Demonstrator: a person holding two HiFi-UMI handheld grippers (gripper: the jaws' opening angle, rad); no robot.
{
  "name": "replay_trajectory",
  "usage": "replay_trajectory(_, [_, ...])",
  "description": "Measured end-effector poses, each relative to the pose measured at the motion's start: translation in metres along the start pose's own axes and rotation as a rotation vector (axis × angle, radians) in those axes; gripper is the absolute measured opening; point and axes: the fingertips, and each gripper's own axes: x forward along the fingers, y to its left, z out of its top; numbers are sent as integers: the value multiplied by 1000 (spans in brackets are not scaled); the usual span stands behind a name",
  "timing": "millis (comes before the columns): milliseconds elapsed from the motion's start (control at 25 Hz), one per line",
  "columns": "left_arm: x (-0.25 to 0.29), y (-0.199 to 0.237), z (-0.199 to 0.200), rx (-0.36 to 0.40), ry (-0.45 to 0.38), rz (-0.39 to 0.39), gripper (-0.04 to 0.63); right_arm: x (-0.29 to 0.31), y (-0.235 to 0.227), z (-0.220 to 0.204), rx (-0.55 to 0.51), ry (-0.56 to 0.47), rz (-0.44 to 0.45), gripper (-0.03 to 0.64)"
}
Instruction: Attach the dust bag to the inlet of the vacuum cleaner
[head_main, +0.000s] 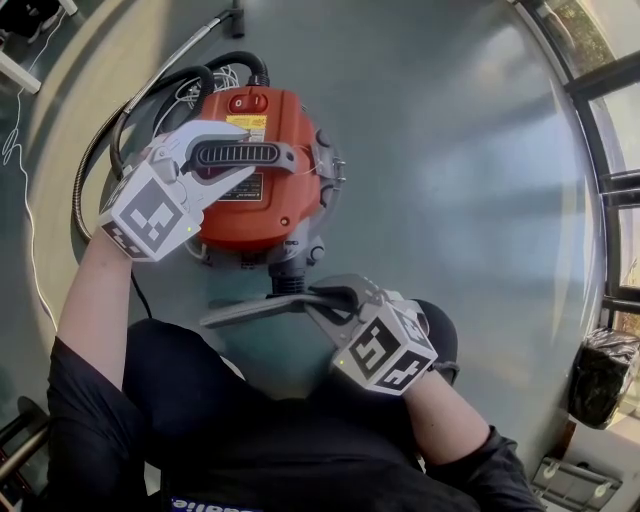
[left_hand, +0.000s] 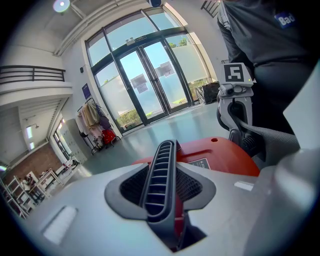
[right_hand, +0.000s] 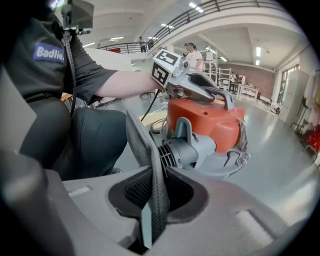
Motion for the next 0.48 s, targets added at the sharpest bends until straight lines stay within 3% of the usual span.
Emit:
replay_trajectory(200, [0,0,0,0,2,0,156,2,2,10,-60,5,-33,52])
replay_trajectory(480, [0,0,0,-3,2,0,155,4,-1,13,3,-4,-41,58])
